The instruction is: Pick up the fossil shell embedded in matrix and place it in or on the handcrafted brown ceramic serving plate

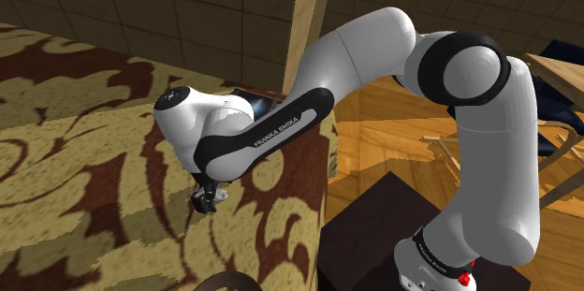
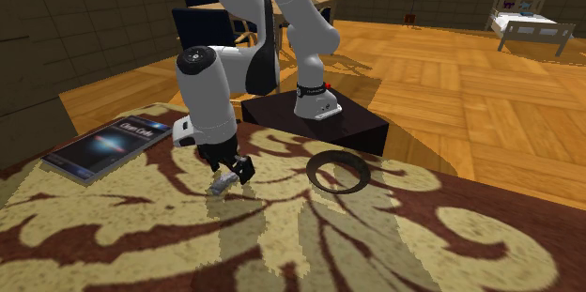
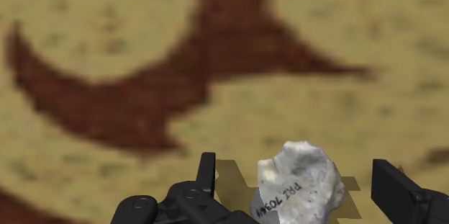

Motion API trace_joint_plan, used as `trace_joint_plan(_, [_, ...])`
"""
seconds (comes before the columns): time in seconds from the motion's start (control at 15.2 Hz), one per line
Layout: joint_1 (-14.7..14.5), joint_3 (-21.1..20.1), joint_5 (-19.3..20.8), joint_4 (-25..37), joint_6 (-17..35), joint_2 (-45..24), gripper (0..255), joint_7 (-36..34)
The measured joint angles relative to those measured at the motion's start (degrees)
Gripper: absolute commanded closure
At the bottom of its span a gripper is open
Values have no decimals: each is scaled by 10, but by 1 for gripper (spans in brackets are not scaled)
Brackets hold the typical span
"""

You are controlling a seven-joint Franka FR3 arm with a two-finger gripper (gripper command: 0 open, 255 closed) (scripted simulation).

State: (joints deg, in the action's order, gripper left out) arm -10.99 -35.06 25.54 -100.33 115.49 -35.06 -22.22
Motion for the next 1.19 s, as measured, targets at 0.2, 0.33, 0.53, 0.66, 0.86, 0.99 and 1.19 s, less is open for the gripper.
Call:
trace_joint_plan(0.2, [0,0,0,0,1,0,0,0])
trace_joint_plan(0.33, [-1,-2,-2,1,1,1,255,0])
trace_joint_plan(0.53, [-2,-2,-1,4,-2,0,255,0])
trace_joint_plan(0.66, [-3,-2,-1,4,-2,0,255,0])
trace_joint_plan(0.86, [-3,-2,-1,3,-1,1,255,-2])
trace_joint_plan(0.99, [0,-3,-2,1,-2,4,255,1])
trace_joint_plan(1.19, [4,-7,-9,3,-15,14,255,5])
